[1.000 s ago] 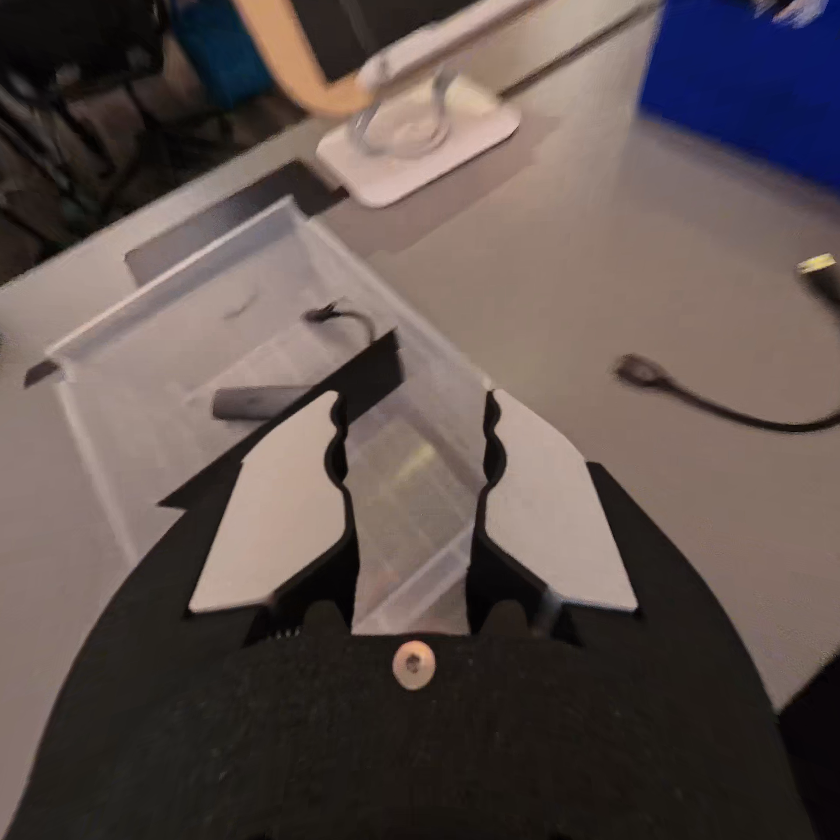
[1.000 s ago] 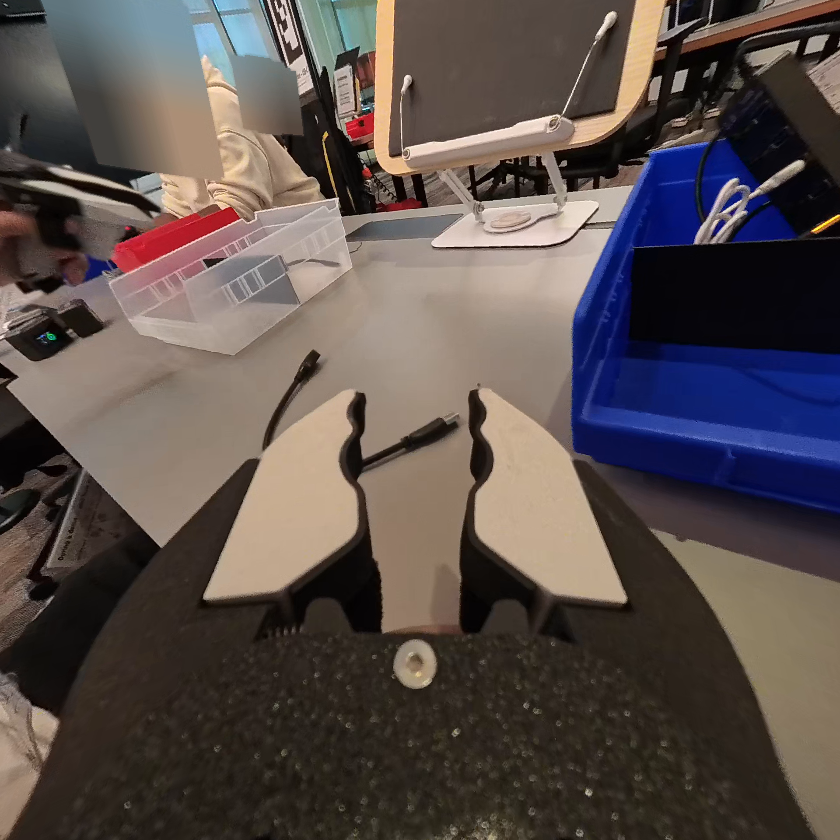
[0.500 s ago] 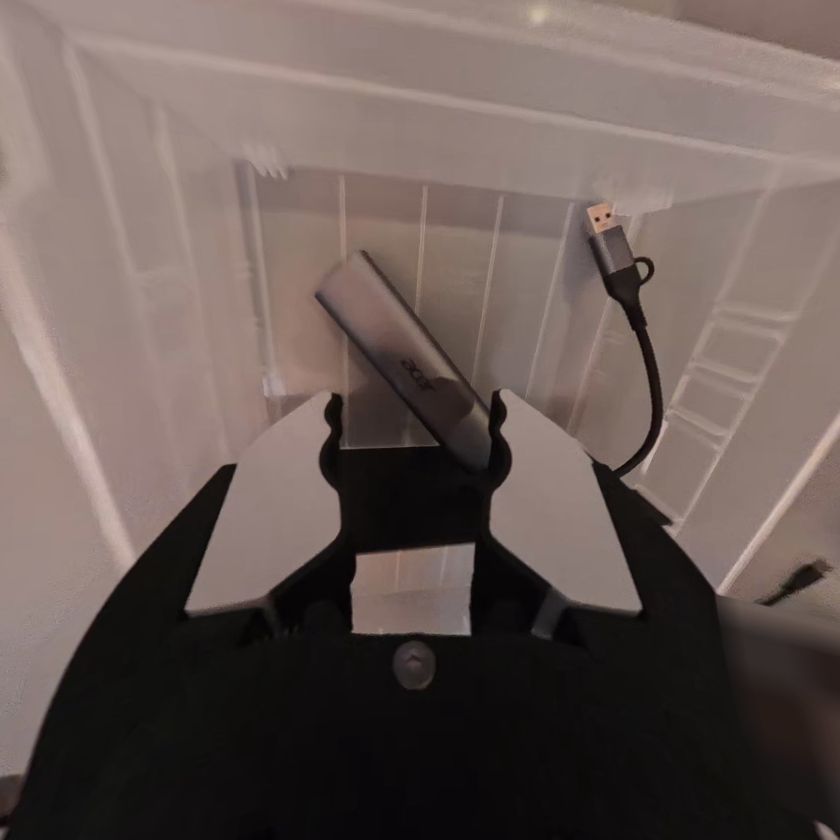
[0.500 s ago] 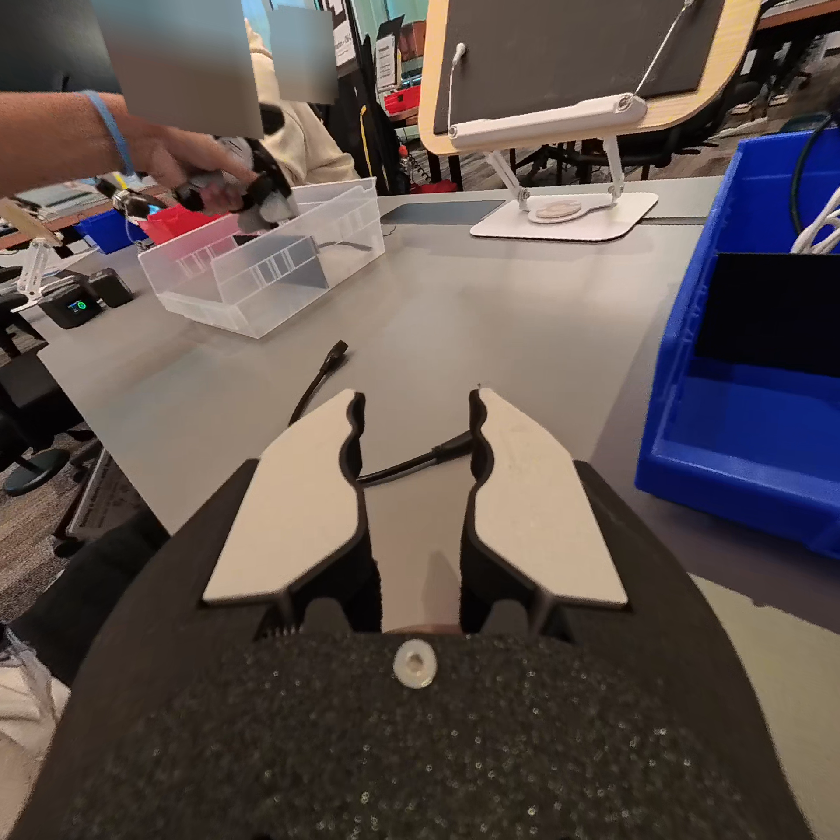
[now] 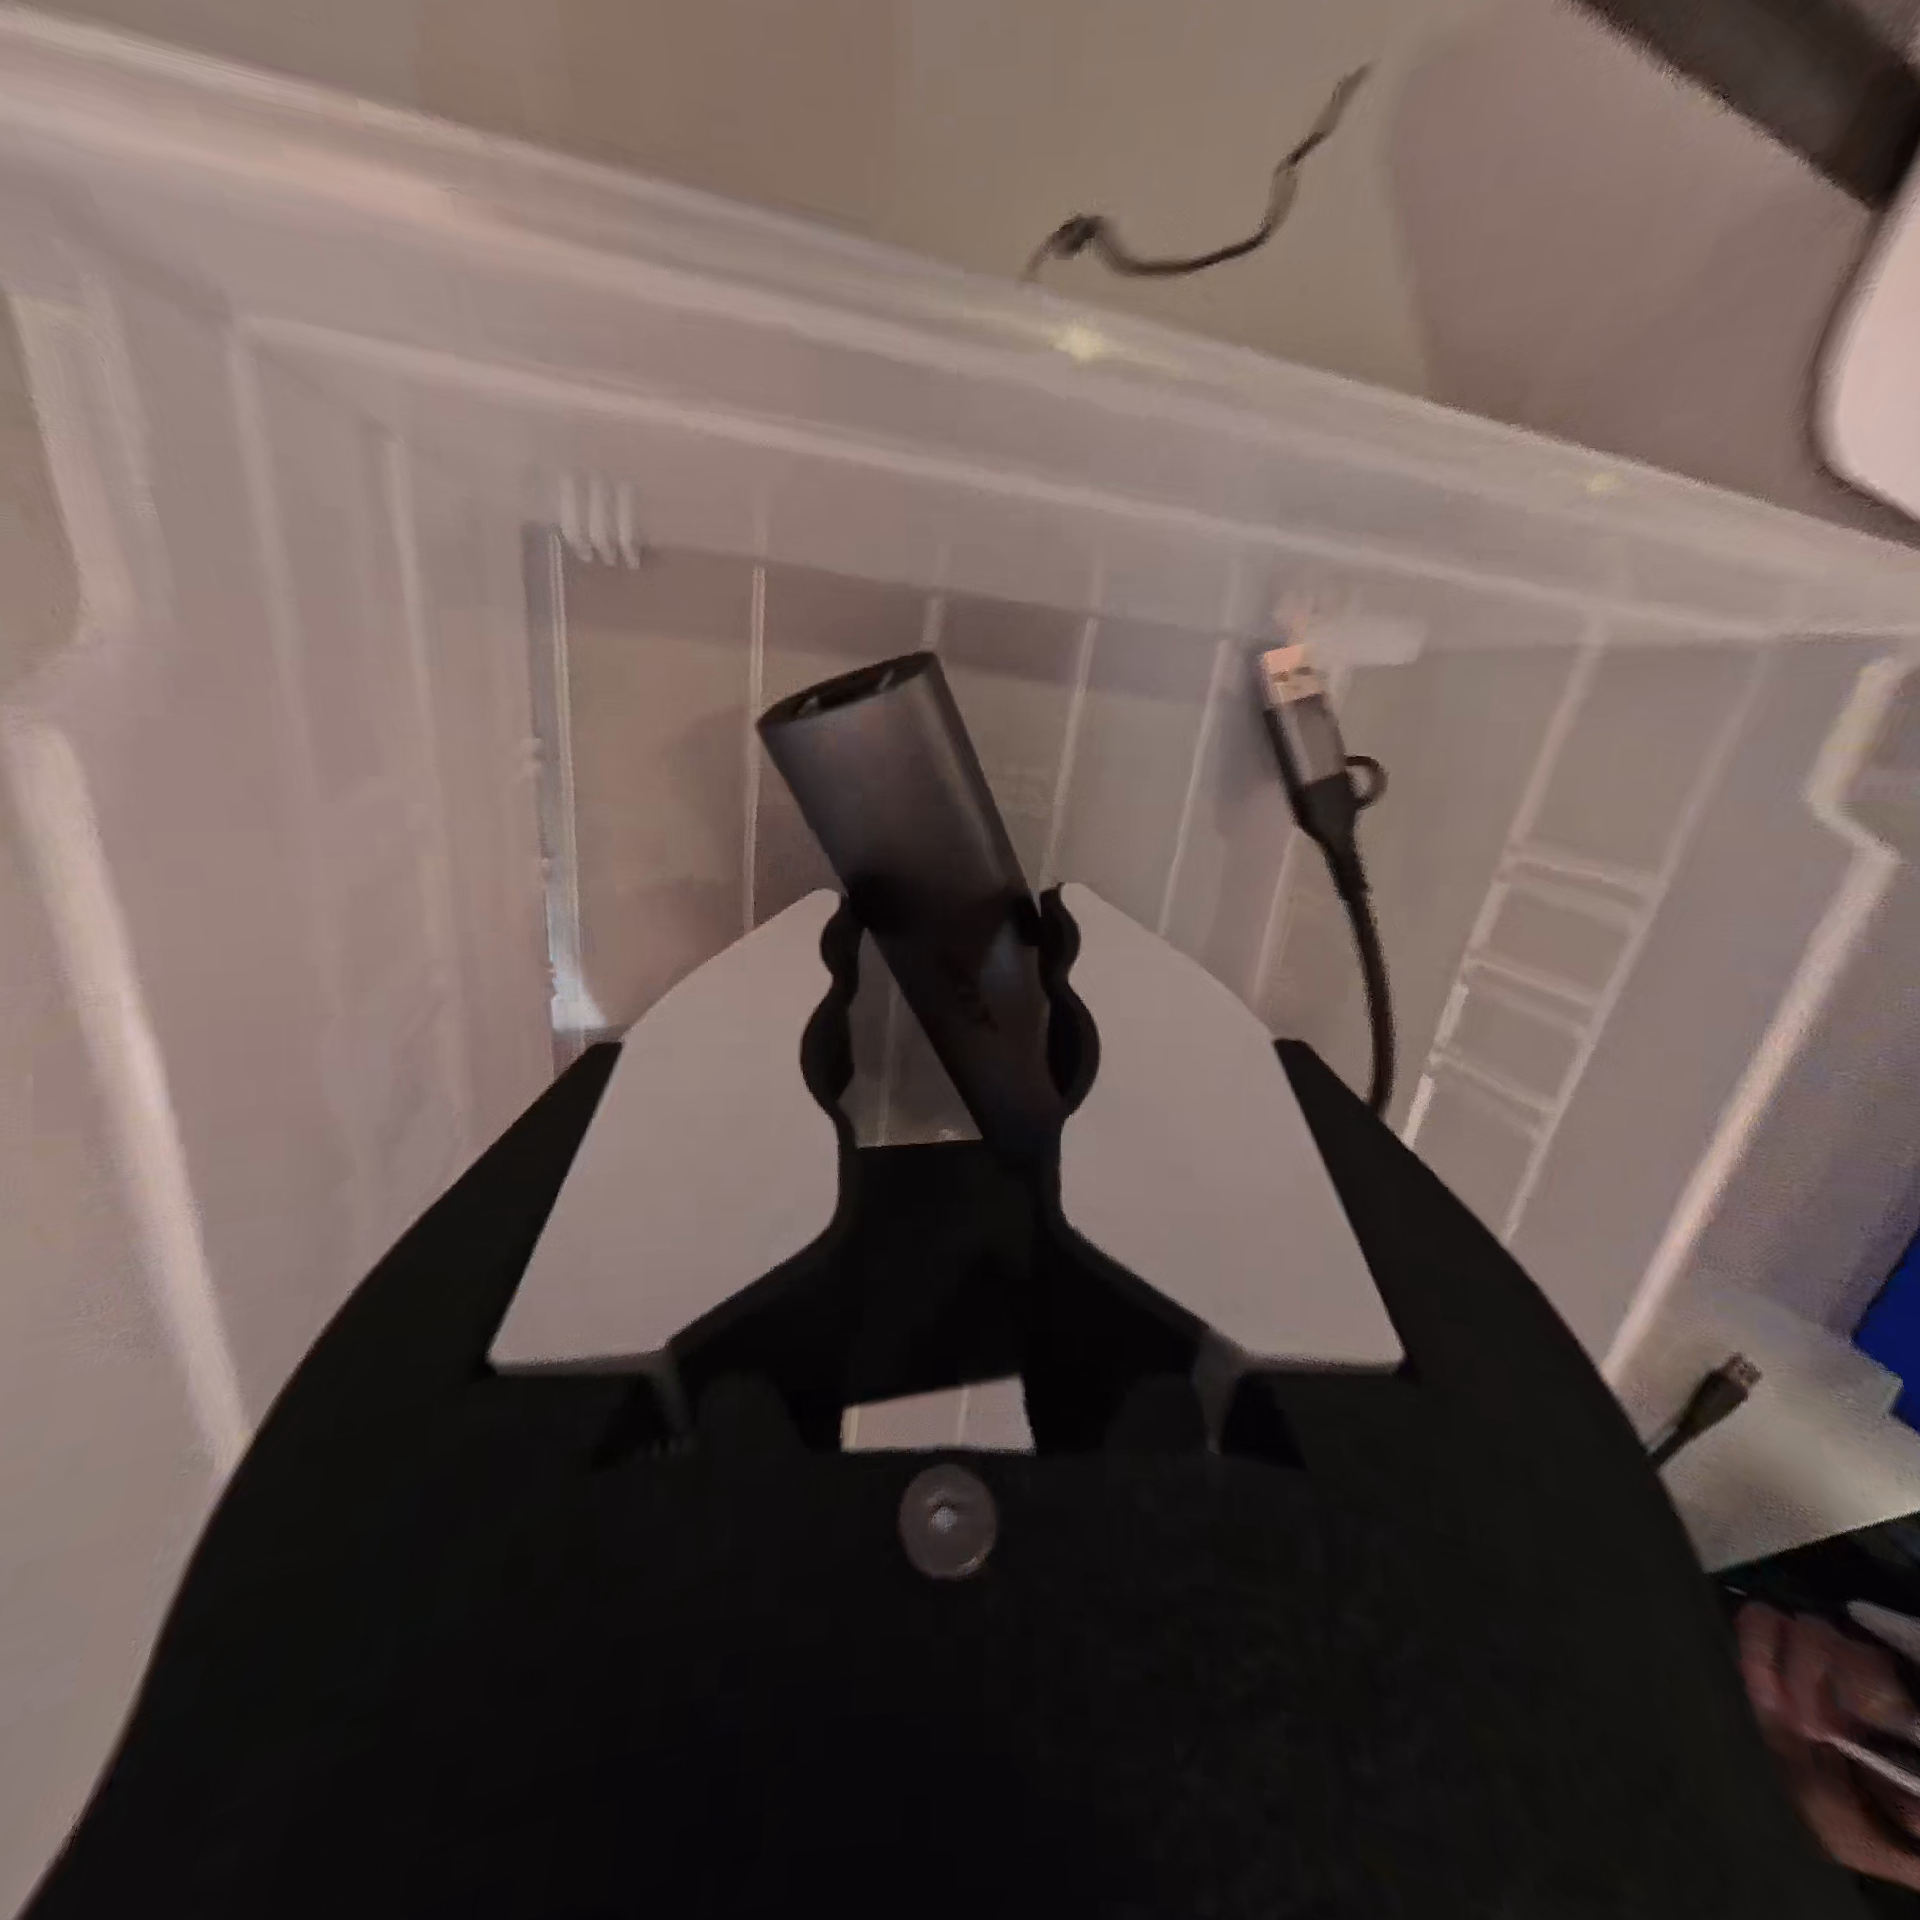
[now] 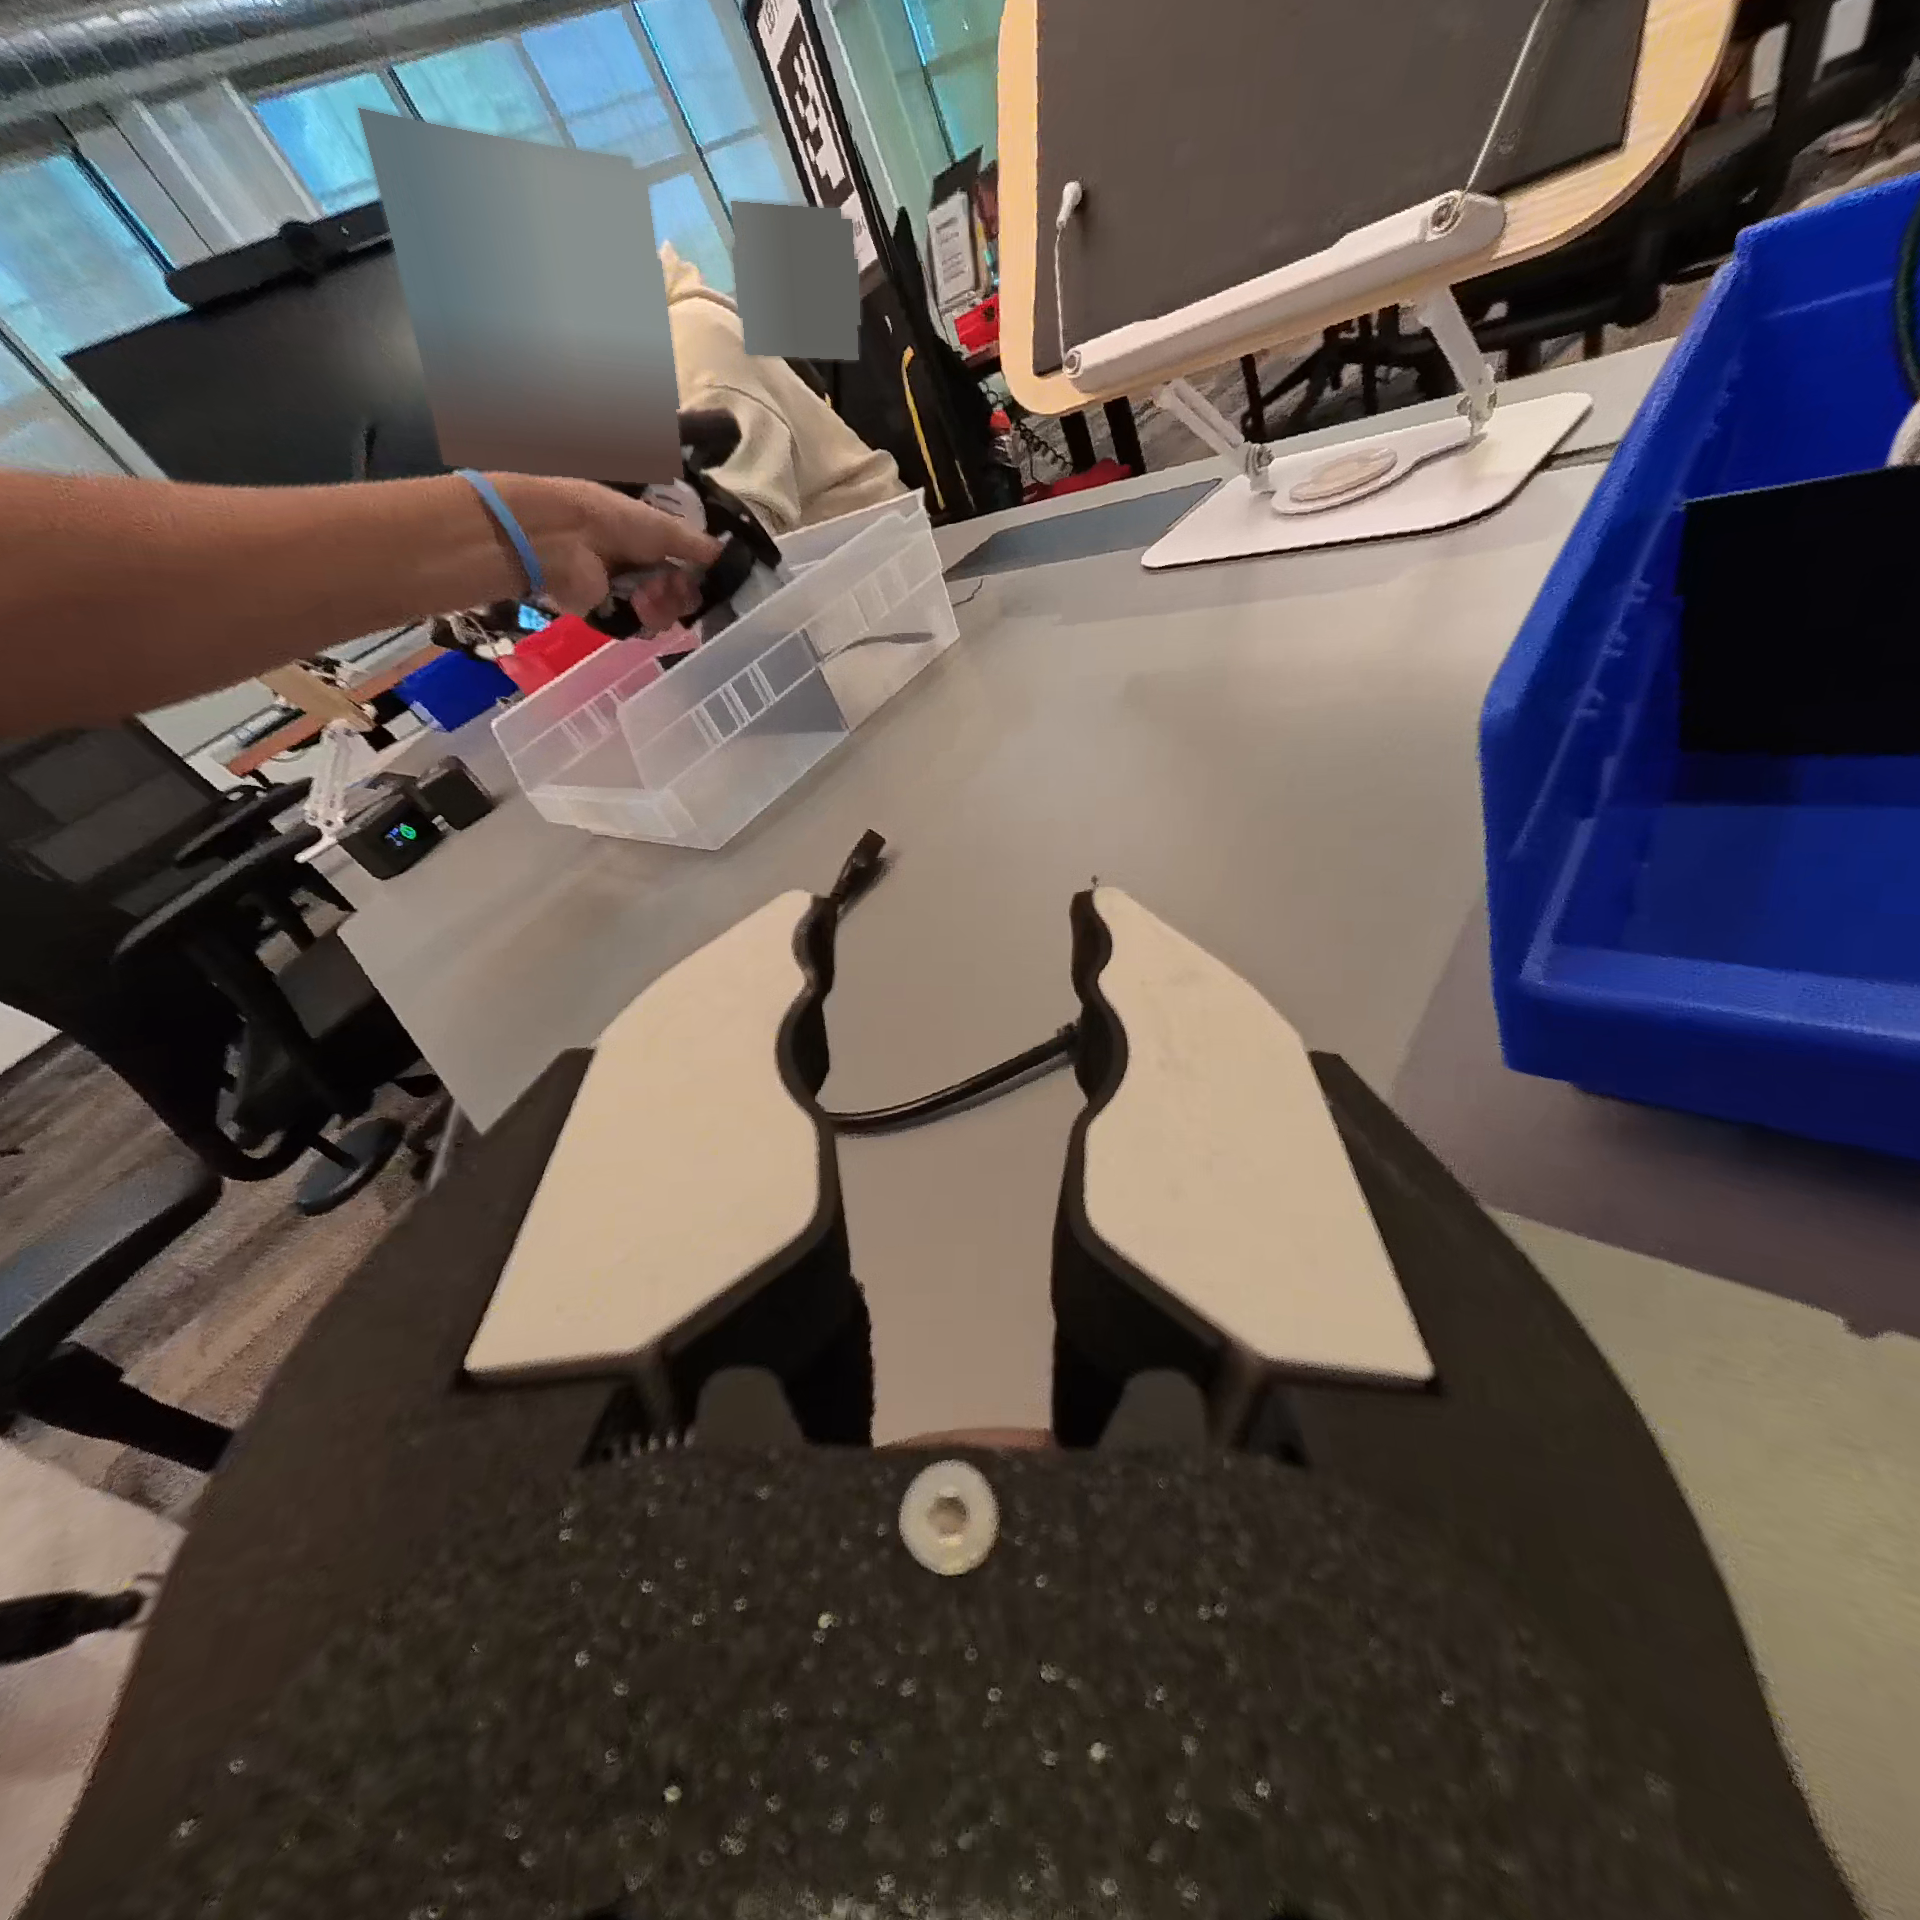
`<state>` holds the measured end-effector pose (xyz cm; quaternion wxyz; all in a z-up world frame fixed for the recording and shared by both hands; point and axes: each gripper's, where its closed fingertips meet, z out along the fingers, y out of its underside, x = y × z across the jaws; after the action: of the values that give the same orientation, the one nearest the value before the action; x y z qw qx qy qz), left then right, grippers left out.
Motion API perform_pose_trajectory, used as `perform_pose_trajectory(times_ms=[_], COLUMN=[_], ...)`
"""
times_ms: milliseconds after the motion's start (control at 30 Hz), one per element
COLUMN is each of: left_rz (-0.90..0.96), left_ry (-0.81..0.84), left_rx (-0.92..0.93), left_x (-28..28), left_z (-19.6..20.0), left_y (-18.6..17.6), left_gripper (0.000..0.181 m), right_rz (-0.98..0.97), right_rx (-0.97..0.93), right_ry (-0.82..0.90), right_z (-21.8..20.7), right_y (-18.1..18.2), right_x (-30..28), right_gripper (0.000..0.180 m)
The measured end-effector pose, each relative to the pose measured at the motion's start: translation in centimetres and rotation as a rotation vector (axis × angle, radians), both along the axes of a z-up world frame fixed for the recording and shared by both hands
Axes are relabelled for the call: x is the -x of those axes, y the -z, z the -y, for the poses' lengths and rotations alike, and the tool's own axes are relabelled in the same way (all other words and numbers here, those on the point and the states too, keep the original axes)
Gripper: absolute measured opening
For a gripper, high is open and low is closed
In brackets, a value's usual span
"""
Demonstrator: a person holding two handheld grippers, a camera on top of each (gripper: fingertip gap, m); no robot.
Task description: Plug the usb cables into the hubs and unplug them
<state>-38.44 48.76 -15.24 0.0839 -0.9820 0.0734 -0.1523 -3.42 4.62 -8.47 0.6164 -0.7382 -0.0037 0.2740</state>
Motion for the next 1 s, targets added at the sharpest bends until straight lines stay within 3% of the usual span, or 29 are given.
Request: perform_pose_trajectory(times_ms=[133, 267, 367, 500, 700, 800, 1000], left_rz=[0.088, 0.183, 0.253, 0.383, 0.64, 0.915, 1.441], left_ry=[0.151, 0.352, 0.5, 0.711, 1.119, 1.243, 1.244], left_rx=[-0.249, -0.621, -0.879, -1.027, -1.04, -0.964, -0.635], left_x=[-1.6, -4.2, -6.7, -11.1, -18.9, -21.4, -25.0], left_z=[0.4, 2.4, 5.8, 12.9, 25.7, 31.2, 37.3], left_y=[-5.5, -14.8, -22.0, -27.9, -29.7, -29.0, -26.2], left_gripper=[0.032, 0.031, 0.031, 0.03, 0.03, 0.03, 0.029], right_rz=[-0.001, 0.06, 0.105, 0.126, 0.099, 0.009, -0.279], right_rx=[-0.007, -0.019, -0.045, -0.101, -0.26, -0.375, -0.332], right_ry=[-0.002, -0.001, -0.014, -0.073, -0.34, -0.487, -0.874], right_z=[0.1, 0.0, -0.4, -1.8, -4.2, -5.6, -7.0], right_y=[-0.1, -0.2, -0.6, -2.7, -10.4, -14.1, -13.7], right_x=[0.1, 0.7, 1.5, 3.6, 9.0, 9.4, 12.9], right_gripper=[0.043, 0.044, 0.044, 0.044, 0.052, 0.048, 0.059])
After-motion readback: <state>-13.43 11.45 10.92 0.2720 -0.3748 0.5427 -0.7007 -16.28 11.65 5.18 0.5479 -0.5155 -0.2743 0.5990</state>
